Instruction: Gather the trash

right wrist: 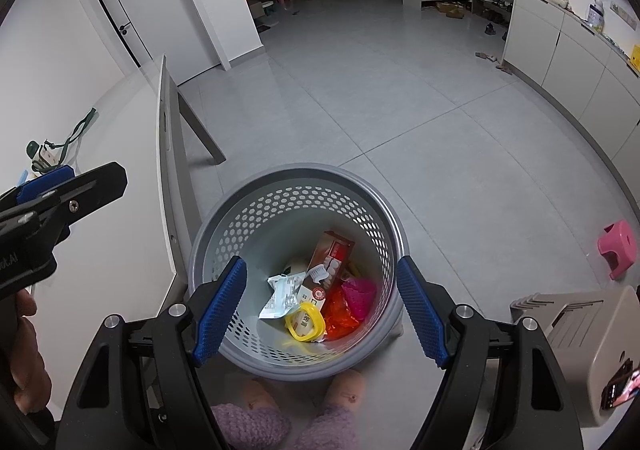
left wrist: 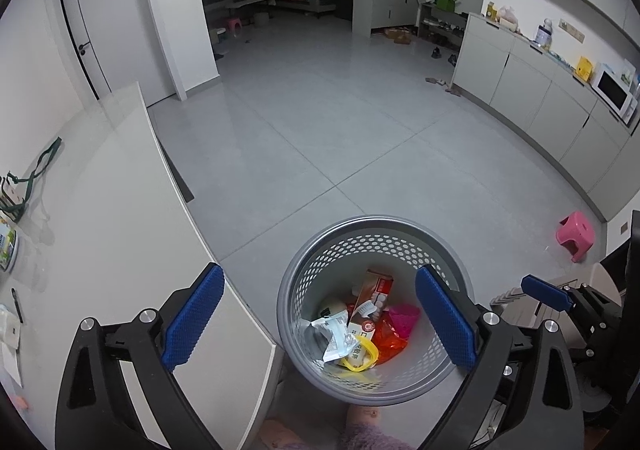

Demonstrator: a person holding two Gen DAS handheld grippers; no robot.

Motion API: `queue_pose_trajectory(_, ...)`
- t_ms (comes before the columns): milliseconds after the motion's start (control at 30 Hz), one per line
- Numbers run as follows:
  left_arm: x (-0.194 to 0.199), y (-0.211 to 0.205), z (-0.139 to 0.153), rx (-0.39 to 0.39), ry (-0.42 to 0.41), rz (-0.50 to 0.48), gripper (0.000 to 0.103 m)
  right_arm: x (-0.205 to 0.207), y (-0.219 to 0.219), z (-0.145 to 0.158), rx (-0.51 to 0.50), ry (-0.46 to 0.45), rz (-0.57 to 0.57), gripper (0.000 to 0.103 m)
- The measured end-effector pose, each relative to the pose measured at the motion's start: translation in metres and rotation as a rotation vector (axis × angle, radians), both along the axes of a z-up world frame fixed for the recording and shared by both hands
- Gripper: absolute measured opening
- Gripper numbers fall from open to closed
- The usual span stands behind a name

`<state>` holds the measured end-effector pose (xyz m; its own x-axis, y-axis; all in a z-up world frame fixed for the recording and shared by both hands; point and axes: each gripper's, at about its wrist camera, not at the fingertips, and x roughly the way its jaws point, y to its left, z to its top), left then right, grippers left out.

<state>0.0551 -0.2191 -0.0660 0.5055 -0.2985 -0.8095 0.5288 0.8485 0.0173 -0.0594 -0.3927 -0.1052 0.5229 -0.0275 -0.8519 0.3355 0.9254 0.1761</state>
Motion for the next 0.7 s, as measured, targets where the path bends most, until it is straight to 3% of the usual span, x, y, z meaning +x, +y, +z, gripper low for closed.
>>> queue_pose_trajectory(700, 0.0008, 0.0041, -0.0022, 0.008, 0.019, -0.003, 0.096, -0.0009, 0.0046, 0.0019, -0.003, -0.001, 0.004, 0.074)
